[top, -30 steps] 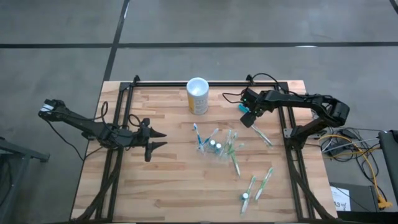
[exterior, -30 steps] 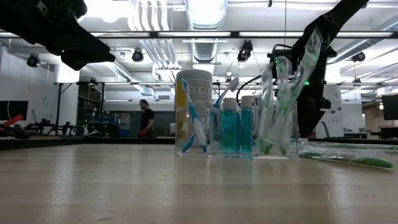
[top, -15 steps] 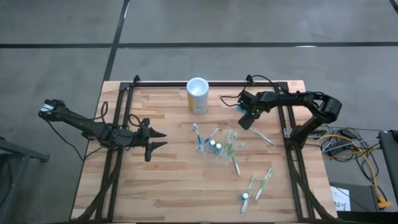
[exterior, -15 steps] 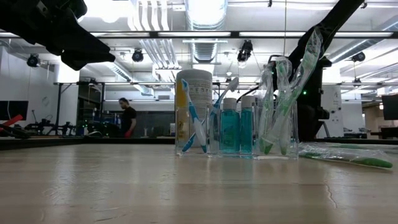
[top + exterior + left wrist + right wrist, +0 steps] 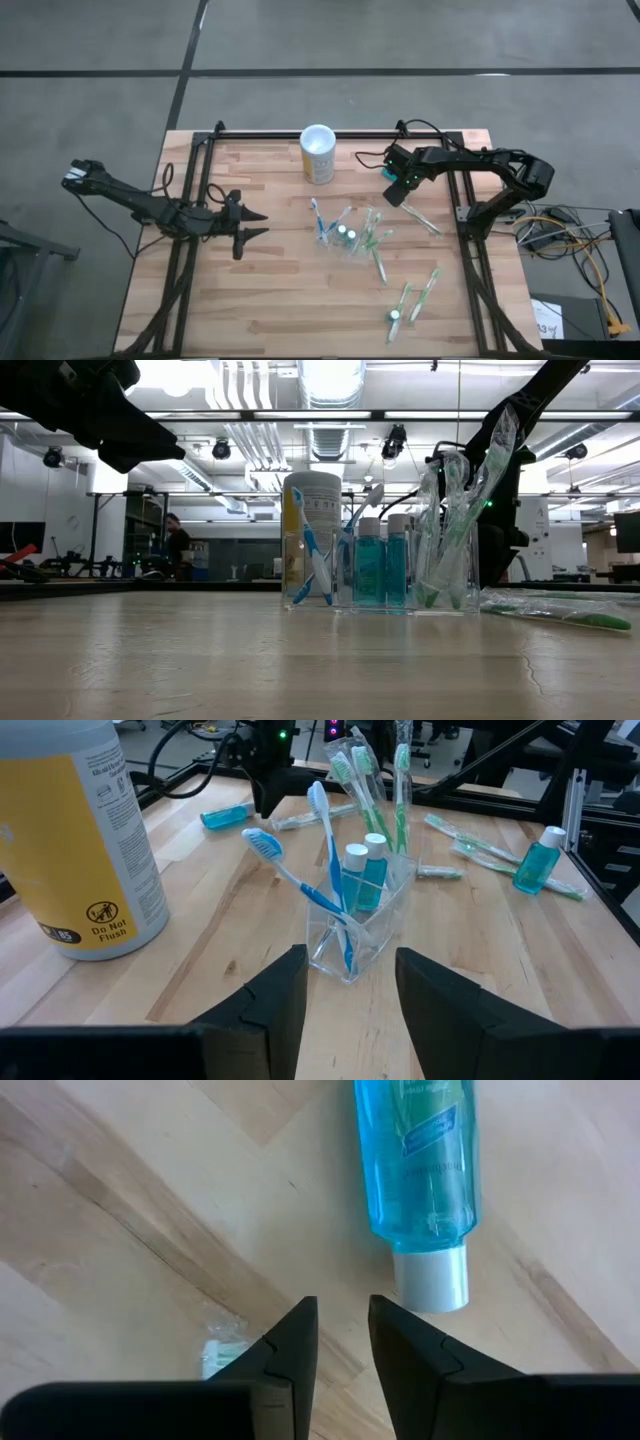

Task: Pick & Place toothbrushing station
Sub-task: Put the blue mouthwash into the middle section of the transparent organizer

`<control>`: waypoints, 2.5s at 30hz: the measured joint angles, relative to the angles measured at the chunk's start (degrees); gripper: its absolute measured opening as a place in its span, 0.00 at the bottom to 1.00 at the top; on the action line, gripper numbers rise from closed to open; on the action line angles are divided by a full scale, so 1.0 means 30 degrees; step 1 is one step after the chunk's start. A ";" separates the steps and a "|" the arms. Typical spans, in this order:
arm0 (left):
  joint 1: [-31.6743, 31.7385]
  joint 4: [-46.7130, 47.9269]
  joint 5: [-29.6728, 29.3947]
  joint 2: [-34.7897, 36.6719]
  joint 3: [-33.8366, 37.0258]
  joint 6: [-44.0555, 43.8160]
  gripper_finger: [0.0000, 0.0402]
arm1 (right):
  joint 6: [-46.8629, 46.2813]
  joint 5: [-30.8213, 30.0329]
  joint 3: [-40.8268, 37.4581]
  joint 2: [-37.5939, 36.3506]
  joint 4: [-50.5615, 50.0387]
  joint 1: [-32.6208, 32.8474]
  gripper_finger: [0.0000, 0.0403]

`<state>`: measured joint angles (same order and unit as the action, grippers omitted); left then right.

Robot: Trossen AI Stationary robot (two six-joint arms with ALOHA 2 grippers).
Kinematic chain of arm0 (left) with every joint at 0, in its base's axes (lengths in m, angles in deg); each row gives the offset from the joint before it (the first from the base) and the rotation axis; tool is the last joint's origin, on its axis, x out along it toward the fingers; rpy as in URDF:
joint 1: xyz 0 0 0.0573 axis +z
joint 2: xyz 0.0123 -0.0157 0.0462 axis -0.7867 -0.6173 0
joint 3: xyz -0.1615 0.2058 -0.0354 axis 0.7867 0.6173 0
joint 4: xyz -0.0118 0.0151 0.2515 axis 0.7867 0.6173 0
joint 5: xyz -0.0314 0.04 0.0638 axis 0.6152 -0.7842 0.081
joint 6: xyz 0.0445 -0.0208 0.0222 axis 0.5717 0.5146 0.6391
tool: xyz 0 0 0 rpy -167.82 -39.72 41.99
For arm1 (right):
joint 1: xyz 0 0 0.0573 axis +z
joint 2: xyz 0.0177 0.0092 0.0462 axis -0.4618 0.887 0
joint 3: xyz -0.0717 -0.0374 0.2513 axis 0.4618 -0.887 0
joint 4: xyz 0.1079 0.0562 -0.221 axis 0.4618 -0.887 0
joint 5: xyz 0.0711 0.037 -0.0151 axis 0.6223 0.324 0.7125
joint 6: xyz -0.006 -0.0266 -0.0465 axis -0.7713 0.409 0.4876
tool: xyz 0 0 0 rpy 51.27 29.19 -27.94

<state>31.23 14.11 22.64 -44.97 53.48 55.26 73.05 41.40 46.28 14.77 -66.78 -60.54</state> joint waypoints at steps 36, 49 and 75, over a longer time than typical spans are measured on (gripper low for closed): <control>0.0003 0.0002 0.0005 0.0000 0.0000 0.0000 0.39 | -0.0080 -0.3881 0.1328 0.0057 -0.1407 -0.0925 0.42; 0.0004 0.0007 -0.0003 0.0000 0.0000 0.0000 0.39 | 0.2645 -0.1423 0.1204 0.0243 -0.1251 -0.1741 0.42; 0.0005 0.0000 0.0005 0.0000 0.0000 0.0000 0.40 | 0.1348 0.0113 0.1246 0.1604 0.0318 -0.1741 0.29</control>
<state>31.24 14.11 22.66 -44.97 53.48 55.26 77.09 41.74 50.02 19.59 -65.83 -65.76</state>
